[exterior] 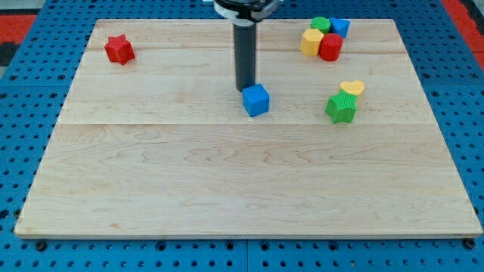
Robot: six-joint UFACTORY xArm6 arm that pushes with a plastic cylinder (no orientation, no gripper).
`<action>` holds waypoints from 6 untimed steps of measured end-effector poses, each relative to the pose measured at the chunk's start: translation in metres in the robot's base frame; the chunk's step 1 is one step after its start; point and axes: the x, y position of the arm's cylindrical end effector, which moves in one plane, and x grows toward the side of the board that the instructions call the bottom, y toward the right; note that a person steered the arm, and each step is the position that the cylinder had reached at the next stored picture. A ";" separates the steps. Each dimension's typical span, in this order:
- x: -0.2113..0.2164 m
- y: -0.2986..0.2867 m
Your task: Push the blue cube into the green star
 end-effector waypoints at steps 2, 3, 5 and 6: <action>0.051 -0.027; 0.047 0.041; 0.045 -0.005; 0.005 0.027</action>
